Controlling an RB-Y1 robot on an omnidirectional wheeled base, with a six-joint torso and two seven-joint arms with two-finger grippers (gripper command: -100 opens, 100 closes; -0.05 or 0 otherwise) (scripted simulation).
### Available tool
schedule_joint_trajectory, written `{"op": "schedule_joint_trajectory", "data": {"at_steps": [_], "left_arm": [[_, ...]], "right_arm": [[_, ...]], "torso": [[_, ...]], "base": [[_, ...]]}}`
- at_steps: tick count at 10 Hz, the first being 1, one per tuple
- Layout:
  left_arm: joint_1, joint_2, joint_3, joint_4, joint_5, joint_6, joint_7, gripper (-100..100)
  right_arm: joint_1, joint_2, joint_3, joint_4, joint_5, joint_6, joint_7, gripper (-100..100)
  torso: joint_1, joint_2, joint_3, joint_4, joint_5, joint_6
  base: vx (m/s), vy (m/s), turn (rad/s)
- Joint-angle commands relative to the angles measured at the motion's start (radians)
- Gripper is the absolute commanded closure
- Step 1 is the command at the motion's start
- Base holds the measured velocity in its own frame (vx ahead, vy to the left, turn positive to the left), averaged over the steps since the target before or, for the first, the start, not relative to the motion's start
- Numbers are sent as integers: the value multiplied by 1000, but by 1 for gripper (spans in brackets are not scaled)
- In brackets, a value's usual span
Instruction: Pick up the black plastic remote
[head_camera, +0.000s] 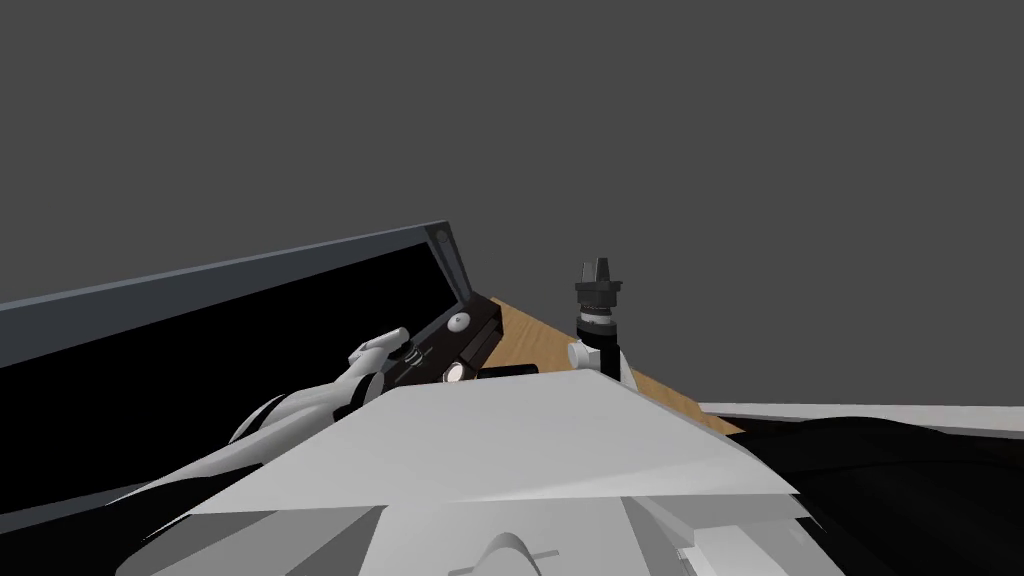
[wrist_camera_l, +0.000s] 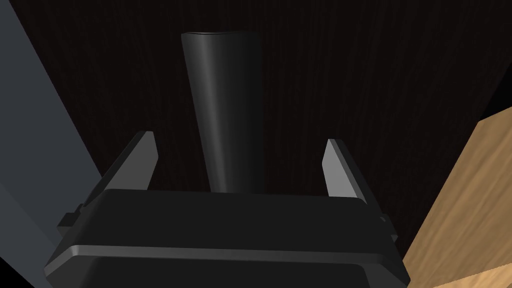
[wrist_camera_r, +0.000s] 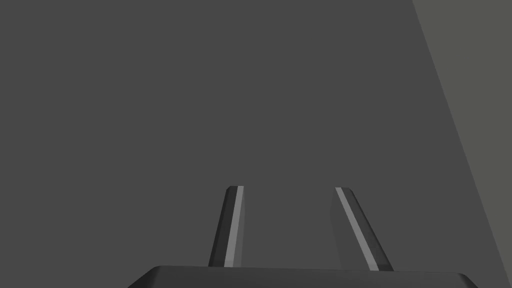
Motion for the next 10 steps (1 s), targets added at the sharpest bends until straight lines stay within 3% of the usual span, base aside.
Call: {"op": "schedule_joint_trajectory", "data": {"at_steps": [1,5,10], "left_arm": [[-8,5,4,37,7,-21,6,-100],[38,26,29,59,41,-53,52,-100],[114,62,71,96,97,-108,128,-100]], "right_arm": [[0,0,0,0,0,0,0,0],[0,0,0,0,0,0,0,0],[0,0,0,0,0,0,0,0]], "torso": [[0,0,0,0,0,0],[1,1,0,0,0,-1],[3,2,2,1,1,-1]], "base": [[-63,45,-146],[-70,41,-244],[-98,44,-376]]}}
